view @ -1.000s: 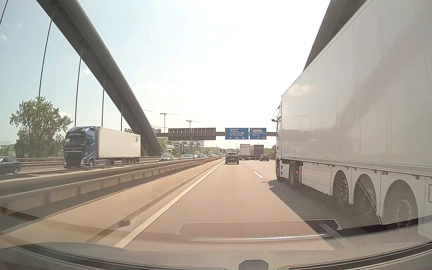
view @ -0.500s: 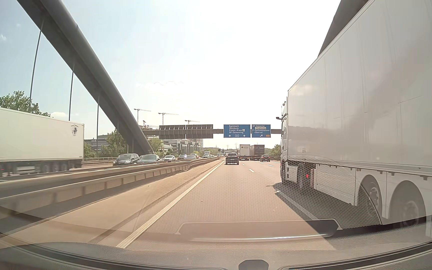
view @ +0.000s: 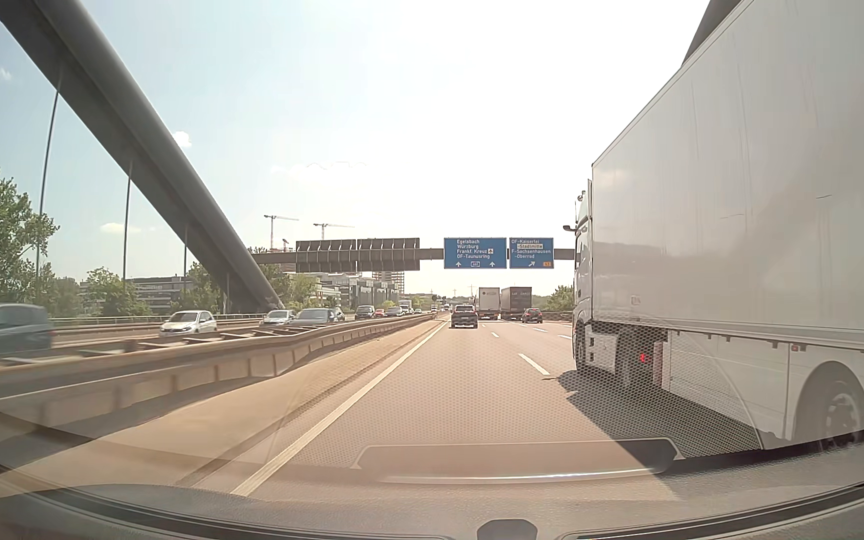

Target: Follow the waypoints while adhering to traffic rules and regulations

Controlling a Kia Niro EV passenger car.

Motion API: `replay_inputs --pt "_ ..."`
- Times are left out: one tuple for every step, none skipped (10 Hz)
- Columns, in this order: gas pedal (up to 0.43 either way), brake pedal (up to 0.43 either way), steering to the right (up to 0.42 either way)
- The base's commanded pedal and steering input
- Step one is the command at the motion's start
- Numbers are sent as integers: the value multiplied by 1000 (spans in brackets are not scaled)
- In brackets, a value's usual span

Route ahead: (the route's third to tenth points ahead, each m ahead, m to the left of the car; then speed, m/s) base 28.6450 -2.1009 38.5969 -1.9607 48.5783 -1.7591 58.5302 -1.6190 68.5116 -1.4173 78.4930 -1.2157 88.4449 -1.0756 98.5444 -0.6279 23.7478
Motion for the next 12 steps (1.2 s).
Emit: replay_inputs --pt "209 30 1" --pt "209 30 1" --pt "209 30 1" --pt "209 30 1" --pt "209 30 1" --pt "209 30 1" --pt "209 30 1" --pt "209 30 1" --pt "209 24 1" --pt "209 30 1" --pt "209 30 1" --pt "209 30 1"
